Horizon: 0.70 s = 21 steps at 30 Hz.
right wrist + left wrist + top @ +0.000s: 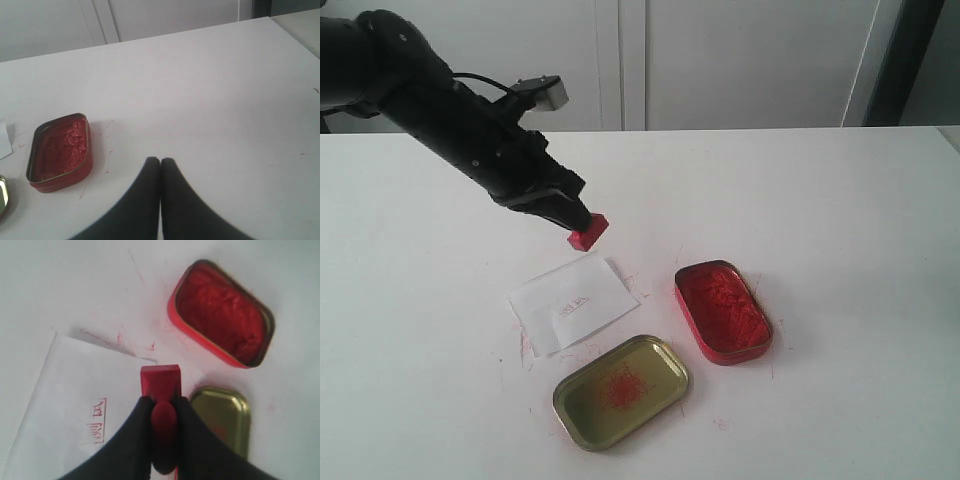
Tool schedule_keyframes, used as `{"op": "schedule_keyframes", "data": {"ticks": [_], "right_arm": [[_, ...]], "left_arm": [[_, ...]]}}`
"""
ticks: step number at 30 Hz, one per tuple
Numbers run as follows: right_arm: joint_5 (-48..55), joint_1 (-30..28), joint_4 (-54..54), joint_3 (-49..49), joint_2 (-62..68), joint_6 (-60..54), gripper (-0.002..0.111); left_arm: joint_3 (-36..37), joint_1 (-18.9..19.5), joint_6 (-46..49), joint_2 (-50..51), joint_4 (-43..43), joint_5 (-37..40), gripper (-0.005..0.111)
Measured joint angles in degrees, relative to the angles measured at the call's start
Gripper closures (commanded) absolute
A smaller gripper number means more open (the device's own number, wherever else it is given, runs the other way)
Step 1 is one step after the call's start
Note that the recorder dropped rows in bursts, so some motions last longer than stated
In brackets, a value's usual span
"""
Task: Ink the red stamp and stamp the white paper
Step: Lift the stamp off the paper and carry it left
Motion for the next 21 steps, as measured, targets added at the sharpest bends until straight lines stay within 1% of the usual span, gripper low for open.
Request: {"op": "schedule_keyframes", "data": {"ticks": [3, 7, 11, 16, 18, 21], "right_arm": [[0.0, 0.0, 0.0, 0.0, 0.0, 0.0, 0.108], [0.0, 0.0, 0.0, 0.0, 0.0, 0.0, 0.108], [0.0, 0.0, 0.0, 0.0, 0.0, 0.0, 0.108], [0.0, 0.0, 0.0, 0.0, 0.0, 0.0, 0.108], [0.0, 0.0, 0.0, 0.0, 0.0, 0.0, 0.108], [0.0, 0.0, 0.0, 0.0, 0.0, 0.0, 0.108]], "left_arm": [[0.0, 2.5, 3.1, 0.0, -5.7, 1.9, 0.107], [0.2, 5.5, 4.4, 0.0, -10.9, 4.4, 0.107], [2.3, 7.2, 4.6, -0.1, -15.0, 4.7, 0.107], [7.4, 7.7, 7.1, -0.1, -18.4, 4.1, 0.107], [10.0, 8.2, 9.8, -0.1, -22.4, 4.1, 0.107], [13.7, 10.5, 14.9, -0.1, -30.3, 5.0, 0.107]]}}
